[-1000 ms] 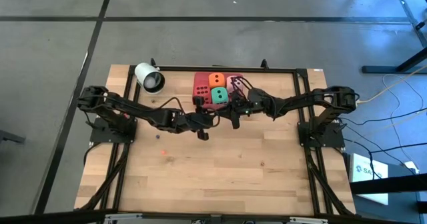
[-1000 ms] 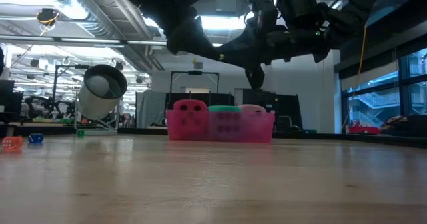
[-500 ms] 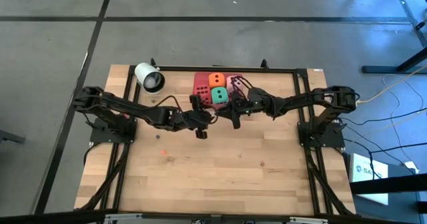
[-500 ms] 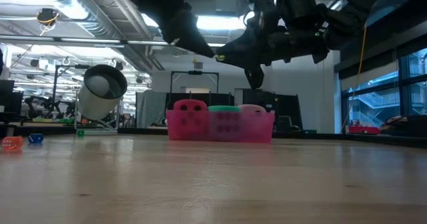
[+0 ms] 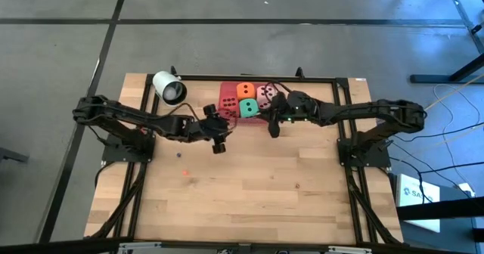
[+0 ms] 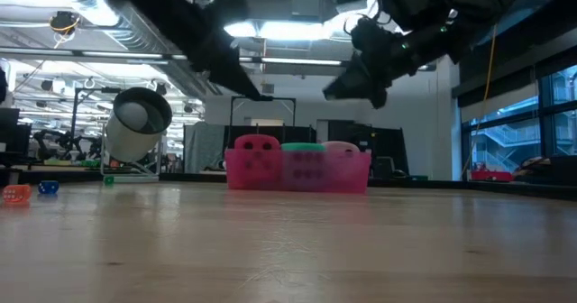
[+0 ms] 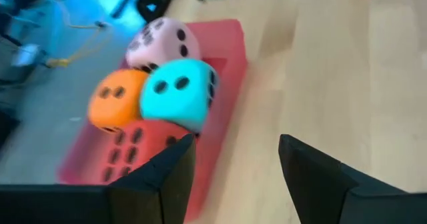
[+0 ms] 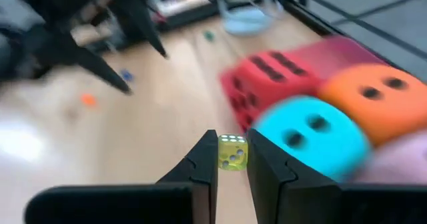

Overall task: Pick & Place Dice
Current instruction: Put the light green die into the pink bin

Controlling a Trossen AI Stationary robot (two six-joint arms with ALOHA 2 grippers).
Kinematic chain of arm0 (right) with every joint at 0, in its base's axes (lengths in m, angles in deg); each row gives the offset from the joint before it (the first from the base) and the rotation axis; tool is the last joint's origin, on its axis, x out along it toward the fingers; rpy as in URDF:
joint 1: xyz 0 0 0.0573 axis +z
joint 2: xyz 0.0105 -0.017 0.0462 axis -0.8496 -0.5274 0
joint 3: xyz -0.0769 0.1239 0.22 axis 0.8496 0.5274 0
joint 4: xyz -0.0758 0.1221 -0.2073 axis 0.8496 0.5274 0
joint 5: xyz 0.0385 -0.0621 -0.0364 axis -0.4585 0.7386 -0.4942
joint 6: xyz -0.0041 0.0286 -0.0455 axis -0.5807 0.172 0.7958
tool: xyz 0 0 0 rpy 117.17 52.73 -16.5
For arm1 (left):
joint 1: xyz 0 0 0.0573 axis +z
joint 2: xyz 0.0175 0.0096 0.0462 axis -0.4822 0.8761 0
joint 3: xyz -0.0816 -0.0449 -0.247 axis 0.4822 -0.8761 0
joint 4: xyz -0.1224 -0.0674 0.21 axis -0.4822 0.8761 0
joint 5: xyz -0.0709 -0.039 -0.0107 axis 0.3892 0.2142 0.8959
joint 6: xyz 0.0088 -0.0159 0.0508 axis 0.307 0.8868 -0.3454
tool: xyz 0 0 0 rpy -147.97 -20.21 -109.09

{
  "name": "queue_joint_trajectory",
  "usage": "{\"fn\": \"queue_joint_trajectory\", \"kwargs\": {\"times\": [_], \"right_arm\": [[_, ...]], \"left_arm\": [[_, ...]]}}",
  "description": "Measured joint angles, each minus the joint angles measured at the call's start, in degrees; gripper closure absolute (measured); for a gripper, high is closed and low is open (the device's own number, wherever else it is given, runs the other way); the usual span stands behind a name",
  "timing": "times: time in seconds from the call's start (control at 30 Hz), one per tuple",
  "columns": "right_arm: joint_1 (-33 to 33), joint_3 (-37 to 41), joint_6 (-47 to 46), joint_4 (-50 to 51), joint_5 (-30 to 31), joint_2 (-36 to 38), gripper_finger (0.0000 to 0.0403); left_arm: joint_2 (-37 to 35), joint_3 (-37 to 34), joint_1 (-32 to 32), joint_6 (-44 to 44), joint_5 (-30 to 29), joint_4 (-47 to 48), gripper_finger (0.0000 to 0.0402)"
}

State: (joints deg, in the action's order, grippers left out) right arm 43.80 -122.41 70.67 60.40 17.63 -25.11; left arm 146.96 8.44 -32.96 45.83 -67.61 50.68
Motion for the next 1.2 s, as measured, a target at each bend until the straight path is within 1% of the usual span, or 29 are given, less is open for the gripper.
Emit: {"fn": "queue_joint_trajectory", "kwargs": {"times": [0.1, 0.2, 0.3, 0.37, 0.43, 0.53, 0.67, 0.77, 1.0, 1.07, 1.2], "right_arm": [[-0.61, 0.00, 3.63, 5.63, 2.99, 1.11, 0.0351], [-1.62, 0.00, 6.07, 8.93, 3.95, 1.11, 0.0351], [-2.91, 0.00, 8.10, 11.20, 4.00, 1.11, 0.0351], [-3.78, -0.21, 9.61, 12.81, 4.00, 1.10, 0.0351], [-4.67, -1.85, 11.60, 16.11, 4.02, 0.86, 0.0351], [-5.77, -6.61, 14.63, 22.70, 4.41, -1.32, 0.0351], [-7.41, -14.20, 18.41, 31.05, 4.32, -5.63, 0.0351], [-8.37, -17.70, 20.87, 35.21, 3.73, -9.48, 0.0351], [-9.12, -21.77, 23.82, 40.01, 3.17, -17.02, 0.0351], [-9.12, -22.30, 24.13, 40.21, 2.12, -18.24, 0.0351], [-9.12, -23.23, 24.88, 42.02, 2.03, -19.82, 0.0351]], "left_arm": [[-2.48, -6.78, 3.31, 1.28, 5.72, -9.98, 0.0194], [-5.18, -13.03, 6.20, 2.66, 11.59, -21.08, 0.0197], [-7.41, -17.54, 8.09, 3.82, 15.94, -29.52, 0.0199], [-8.38, -19.20, 8.79, 4.61, 17.53, -33.15, 0.0199], [-9.06, -19.65, 9.16, 5.64, 18.03, -33.63, 0.0198], [-9.22, -19.62, 9.18, 6.12, 18.10, -33.76, 0.0197], [-9.20, -19.61, 9.17, 5.98, 18.14, -33.60, 0.0199], [-9.20, -19.61, 9.11, 5.95, 18.75, -33.01, 0.0201], [-9.16, -19.61, 9.86, 6.79, 19.38, -30.47, 0.0199], [-9.16, -19.61, 10.26, 6.92, 19.37, -30.26, 0.0201], [-9.16, -19.61, 11.01, 7.38, 19.44, -29.71, 0.0205]]}}
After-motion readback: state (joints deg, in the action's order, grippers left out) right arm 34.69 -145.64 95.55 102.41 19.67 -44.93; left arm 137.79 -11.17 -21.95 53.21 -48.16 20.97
